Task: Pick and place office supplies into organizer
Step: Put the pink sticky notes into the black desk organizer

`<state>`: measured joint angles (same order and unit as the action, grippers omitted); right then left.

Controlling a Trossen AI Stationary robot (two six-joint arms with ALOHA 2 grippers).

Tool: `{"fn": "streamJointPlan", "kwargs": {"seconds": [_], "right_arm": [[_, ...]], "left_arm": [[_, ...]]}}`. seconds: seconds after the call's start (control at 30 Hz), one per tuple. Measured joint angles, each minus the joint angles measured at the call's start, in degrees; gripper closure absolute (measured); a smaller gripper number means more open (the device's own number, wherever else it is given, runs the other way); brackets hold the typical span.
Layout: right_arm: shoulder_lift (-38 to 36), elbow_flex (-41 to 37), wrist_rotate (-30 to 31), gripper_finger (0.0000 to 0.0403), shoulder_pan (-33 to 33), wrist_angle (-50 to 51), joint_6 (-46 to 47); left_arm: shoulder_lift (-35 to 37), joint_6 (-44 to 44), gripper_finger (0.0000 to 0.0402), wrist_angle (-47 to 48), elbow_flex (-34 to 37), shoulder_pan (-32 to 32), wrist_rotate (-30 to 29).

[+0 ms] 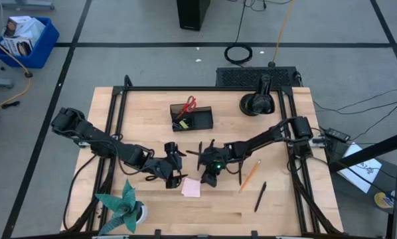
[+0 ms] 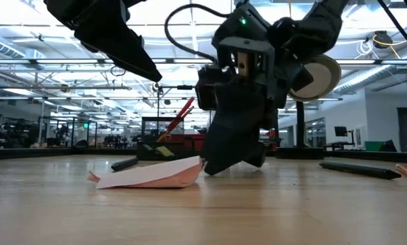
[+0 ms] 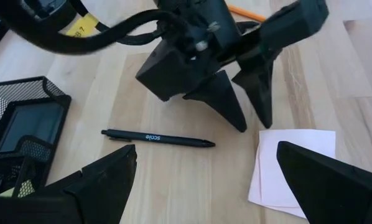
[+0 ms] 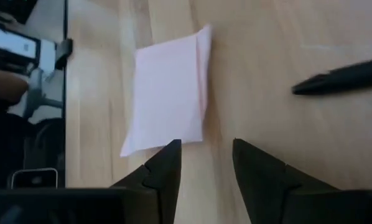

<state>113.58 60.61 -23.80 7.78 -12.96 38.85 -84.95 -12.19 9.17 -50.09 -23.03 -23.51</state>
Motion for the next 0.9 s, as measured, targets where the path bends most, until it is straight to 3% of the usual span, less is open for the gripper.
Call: {"fn": "streamJointPlan", "kwargs": {"seconds": [0.4, 0.63, 0.9], "right_arm": [[0.45, 3.2, 1.51, 0.0268, 1.13, 4.96, -1.48], [3.67, 3.69, -3.31, 0.0262, 1.12, -0.37, 2.21], [4.33, 3.87, -3.53, 0.0261, 1.27, -2.69, 2.54]], "left_arm": [[0.0, 0.0, 0.0011, 0.0, 0.0, 0.0, 0.0], [0.0, 0.0, 0.0011, -0.12, 0.0, 0.0, 0.0], [-0.24, 0.14, 0.0011, 0.17, 0.0, 0.0, 0.01]]}}
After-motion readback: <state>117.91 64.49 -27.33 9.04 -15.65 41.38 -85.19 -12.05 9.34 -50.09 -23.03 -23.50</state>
